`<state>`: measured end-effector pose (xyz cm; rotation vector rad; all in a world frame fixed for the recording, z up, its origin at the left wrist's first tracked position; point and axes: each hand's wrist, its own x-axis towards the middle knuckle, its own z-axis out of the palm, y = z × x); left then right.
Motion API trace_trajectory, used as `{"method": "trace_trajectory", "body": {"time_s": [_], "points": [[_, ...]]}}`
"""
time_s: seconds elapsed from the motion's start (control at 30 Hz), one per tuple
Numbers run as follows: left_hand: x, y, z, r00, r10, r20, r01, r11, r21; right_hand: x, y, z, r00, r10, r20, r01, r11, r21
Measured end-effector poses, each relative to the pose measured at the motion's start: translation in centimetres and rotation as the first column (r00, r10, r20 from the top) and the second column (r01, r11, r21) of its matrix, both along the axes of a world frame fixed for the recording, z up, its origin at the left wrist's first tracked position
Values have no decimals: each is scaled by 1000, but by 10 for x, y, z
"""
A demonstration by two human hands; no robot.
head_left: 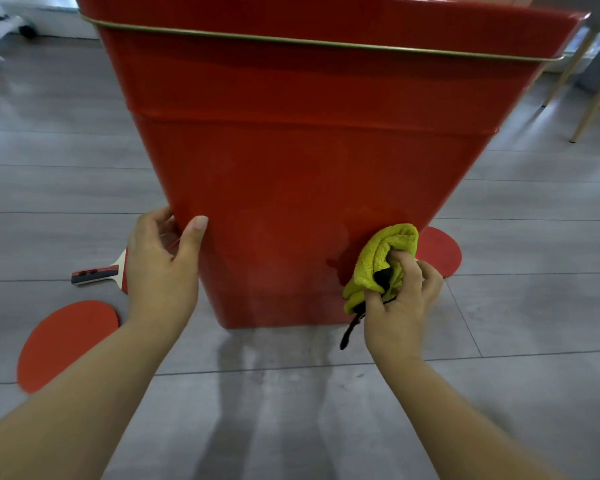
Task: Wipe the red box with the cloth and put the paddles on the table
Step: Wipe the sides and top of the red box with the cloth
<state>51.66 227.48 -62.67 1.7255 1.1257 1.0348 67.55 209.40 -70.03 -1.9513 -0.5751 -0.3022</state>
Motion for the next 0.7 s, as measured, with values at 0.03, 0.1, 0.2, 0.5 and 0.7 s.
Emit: {"method": "trace_trajectory", "body": {"time_s": [0.03,0.1,0.2,0.5,0.7], "points": [[-1,0,1,1000,-4,0,4,1000,-4,-4,4,-3,1000,-8,-18,8,1000,16],[-2,1,2,1000,-13,-3,13,1000,-10,-11,12,-7,999,1,-40,0,999,34],[-4,4,3,999,-34,21,35,999,-28,-24,25,-9,1000,26,2,-27,999,19],[-15,23,-1,993,-108,50,112,990,-85,-73,74,-16,975,95,201,-82,994,-76],[-17,31,-1,979,-173,106,184,977,-104,-100,104,-21,887,176,426,-87,972,-220]]}}
